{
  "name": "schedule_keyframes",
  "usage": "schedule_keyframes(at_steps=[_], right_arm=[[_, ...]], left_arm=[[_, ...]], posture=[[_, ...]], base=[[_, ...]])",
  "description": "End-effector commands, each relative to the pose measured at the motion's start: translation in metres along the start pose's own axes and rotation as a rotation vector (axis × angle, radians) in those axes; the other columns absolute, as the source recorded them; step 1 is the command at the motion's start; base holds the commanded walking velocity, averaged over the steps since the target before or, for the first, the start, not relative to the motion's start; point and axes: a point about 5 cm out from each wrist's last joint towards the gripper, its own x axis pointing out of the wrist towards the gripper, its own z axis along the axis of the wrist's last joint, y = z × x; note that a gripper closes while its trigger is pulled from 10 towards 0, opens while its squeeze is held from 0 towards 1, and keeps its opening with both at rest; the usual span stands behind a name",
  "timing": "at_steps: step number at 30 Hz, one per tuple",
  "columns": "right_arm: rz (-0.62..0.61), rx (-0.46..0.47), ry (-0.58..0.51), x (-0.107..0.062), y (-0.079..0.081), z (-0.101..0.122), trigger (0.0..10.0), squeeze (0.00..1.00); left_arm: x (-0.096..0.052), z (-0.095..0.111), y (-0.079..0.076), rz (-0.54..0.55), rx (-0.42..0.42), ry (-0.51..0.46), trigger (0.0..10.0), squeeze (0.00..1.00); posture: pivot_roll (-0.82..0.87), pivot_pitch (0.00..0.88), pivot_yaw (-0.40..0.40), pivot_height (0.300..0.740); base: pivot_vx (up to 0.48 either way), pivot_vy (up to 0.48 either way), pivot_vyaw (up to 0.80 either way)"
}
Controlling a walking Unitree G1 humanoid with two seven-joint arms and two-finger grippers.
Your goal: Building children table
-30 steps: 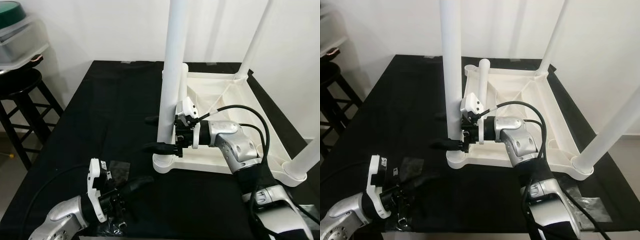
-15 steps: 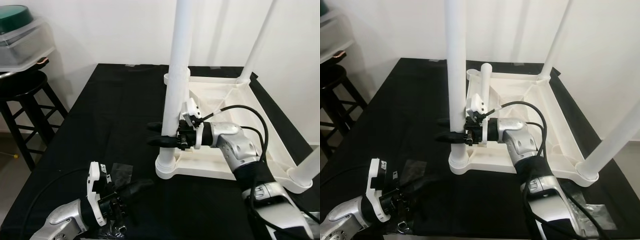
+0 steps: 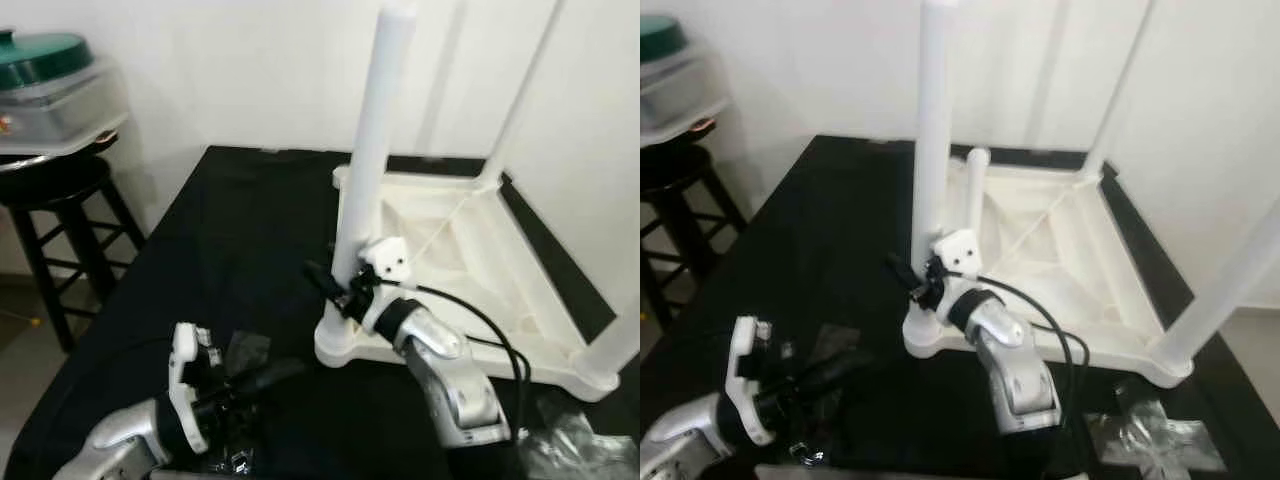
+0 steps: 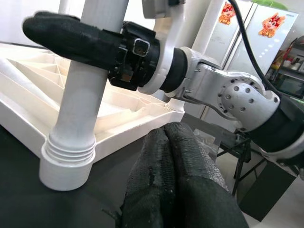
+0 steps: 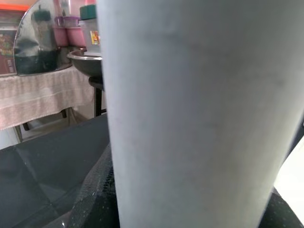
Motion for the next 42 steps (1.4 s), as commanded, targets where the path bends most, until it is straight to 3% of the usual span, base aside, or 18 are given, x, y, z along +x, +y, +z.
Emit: schedule_keyframes(at_steps=[1, 7, 8, 10, 11, 12, 13, 14, 16, 18, 20, 21, 22, 23, 24, 33, 34, 42], right_arm=[[-0.012, 0.060, 0.150, -0.008, -0.004, -0.034, 0.0, 0.00], [-0.006, 0.064, 0.179, -0.007, 0.003, -0.030, 0.0, 0.00], [-0.003, 0.046, 0.189, -0.006, 0.004, -0.028, 10.0, 0.00], [0.031, 0.034, 0.177, -0.004, 0.004, -0.023, 10.0, 0.00], [0.108, 0.045, 0.142, -0.001, 0.004, -0.014, 10.0, 0.00], [0.166, 0.046, 0.109, 0.000, 0.002, -0.007, 10.0, 0.85], [0.201, 0.044, 0.090, 0.001, 0.001, -0.002, 10.0, 0.85], [0.260, 0.031, 0.067, 0.001, -0.001, 0.004, 10.0, 1.00], [0.299, 0.021, 0.054, 0.001, -0.003, 0.008, 10.0, 1.00], [0.443, -0.060, 0.038, -0.001, -0.013, 0.024, 10.0, 1.00], [0.464, -0.078, 0.043, -0.002, -0.015, 0.026, 10.0, 1.00], [0.494, -0.098, 0.051, -0.003, -0.019, 0.028, 10.0, 0.37], [0.523, -0.108, 0.062, -0.003, -0.023, 0.031, 10.0, 0.37], [0.562, -0.125, 0.073, -0.004, -0.027, 0.033, 10.0, 0.00], [0.610, -0.135, 0.086, -0.004, -0.034, 0.036, 10.0, 0.00], [0.692, -0.122, 0.081, 0.004, -0.045, 0.045, 10.0, 0.00], [0.700, -0.117, 0.076, 0.006, -0.047, 0.047, 0.0, 0.00], [0.747, -0.103, 0.067, 0.006, -0.049, 0.046, 0.0, 0.00]], left_arm=[[-0.002, -0.002, 0.002, -0.004, -0.008, 0.027, 10.0, 0.00], [-0.002, -0.002, 0.002, 0.007, -0.005, 0.020, 10.0, 0.00], [-0.002, -0.002, 0.002, 0.007, -0.005, 0.021, 10.0, 0.00], [-0.002, -0.002, 0.002, 0.005, -0.004, 0.022, 10.0, 0.00], [-0.001, -0.003, 0.002, 0.004, -0.006, 0.023, 10.0, 0.00], [-0.001, -0.003, 0.002, 0.003, -0.006, 0.024, 10.0, 0.00], [-0.001, -0.004, 0.002, 0.002, -0.006, 0.024, 10.0, 0.00], [-0.001, -0.004, 0.002, 0.001, -0.006, 0.025, 10.0, 0.00], [0.000, -0.004, 0.002, 0.001, -0.007, 0.025, 10.0, 0.00], [0.001, -0.005, 0.002, 0.002, -0.006, 0.025, 10.0, 0.00], [0.001, -0.005, 0.002, 0.003, -0.005, 0.024, 10.0, 0.00], [0.001, -0.005, 0.002, 0.003, -0.005, 0.024, 10.0, 0.00], [0.001, -0.005, 0.001, 0.004, -0.005, 0.024, 10.0, 0.00], [0.001, -0.006, 0.001, 0.004, -0.005, 0.024, 10.0, 0.00], [0.001, -0.006, 0.001, 0.004, -0.006, 0.024, 10.0, 0.00], [0.000, -0.007, 0.000, 0.002, -0.005, 0.031, 10.0, 0.00], [0.000, -0.007, -0.001, 0.003, -0.005, 0.032, 10.0, 0.00], [-0.001, -0.006, -0.001, 0.004, -0.004, 0.034, 10.0, 0.00]], posture=[[-0.01, 0.069, -0.005, 0.740], [-0.01, 0.063, -0.011, 0.740], [-0.01, 0.060, -0.012, 0.740], [-0.01, 0.058, -0.010, 0.740], [-0.01, 0.057, -0.009, 0.740], [0.00, 0.056, -0.011, 0.740], [0.00, 0.056, -0.011, 0.740], [0.00, 0.054, -0.013, 0.740], [0.00, 0.053, -0.013, 0.740], [0.01, 0.048, -0.019, 0.740], [0.01, 0.048, -0.019, 0.740], [0.01, 0.047, -0.020, 0.740], [0.01, 0.047, -0.020, 0.740], [0.01, 0.046, -0.020, 0.740], [0.01, 0.047, -0.018, 0.740], [0.02, 0.045, -0.018, 0.740], [0.03, 0.046, -0.019, 0.740], [0.03, 0.052, -0.017, 0.740]], base=[[0.000, 0.000, 0.00], [0.000, 0.000, 0.00], [0.000, 0.000, 0.00], [0.000, 0.000, 0.00], [0.000, 0.000, 0.00], [0.000, 0.000, 0.00], [0.000, 0.000, 0.00], [0.000, 0.000, 0.00], [0.000, 0.000, 0.00], [0.000, 0.000, 0.00], [0.000, 0.000, 0.00], [0.000, 0.000, 0.00], [0.000, 0.000, 0.00], [0.000, 0.000, 0.00], [0.000, 0.000, 0.00], [0.000, 0.000, 0.00], [0.000, 0.000, 0.00], [0.000, 0.000, 0.00]])
